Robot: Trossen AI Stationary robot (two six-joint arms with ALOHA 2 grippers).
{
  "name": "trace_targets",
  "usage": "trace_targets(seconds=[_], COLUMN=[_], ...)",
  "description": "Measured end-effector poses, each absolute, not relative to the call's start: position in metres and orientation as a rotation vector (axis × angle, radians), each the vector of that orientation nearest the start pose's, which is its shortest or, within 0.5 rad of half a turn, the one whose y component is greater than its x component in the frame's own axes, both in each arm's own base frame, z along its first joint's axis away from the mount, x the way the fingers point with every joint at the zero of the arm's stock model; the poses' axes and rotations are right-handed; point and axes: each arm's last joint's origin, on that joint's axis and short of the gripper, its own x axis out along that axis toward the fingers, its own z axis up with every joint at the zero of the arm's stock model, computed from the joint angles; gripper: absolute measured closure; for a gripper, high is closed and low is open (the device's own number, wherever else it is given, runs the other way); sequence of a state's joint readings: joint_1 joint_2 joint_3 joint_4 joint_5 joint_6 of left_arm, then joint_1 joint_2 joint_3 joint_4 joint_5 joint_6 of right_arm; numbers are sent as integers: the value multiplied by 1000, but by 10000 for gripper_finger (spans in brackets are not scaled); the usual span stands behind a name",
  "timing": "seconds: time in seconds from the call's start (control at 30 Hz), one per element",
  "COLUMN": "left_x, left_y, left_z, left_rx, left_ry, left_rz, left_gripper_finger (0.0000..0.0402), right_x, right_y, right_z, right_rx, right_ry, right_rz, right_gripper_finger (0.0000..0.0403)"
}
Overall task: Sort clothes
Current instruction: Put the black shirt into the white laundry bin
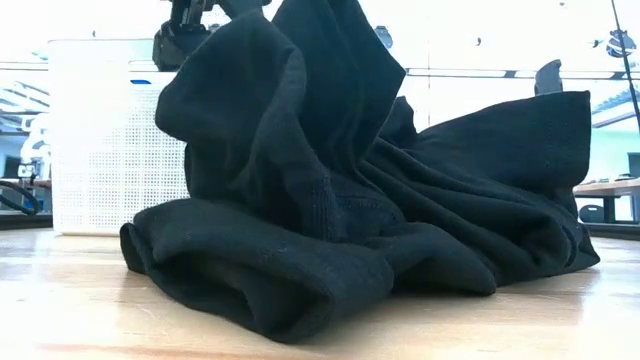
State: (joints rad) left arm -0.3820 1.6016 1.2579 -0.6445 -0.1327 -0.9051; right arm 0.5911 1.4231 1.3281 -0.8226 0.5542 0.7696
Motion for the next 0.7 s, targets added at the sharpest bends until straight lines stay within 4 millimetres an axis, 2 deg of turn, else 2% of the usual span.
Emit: trace_targets(seconds=[0.2,0.43,0.7], left_x=[314,322,319], left_y=[-118,-120,-119], left_z=[255,232,229], left_rx=[-648,-601,-544], left_ry=[980,1059,1090], left_rz=[277,281,292], left_gripper_finger=[81,79,79], right_x=[244,244,244], right_y=[145,145,145], right_z=[325,325,326], right_rx=[210,211,230], right_ry=[752,753,751], right_rz=[-269,-270,-277], right_gripper_finger=[190,190,190])
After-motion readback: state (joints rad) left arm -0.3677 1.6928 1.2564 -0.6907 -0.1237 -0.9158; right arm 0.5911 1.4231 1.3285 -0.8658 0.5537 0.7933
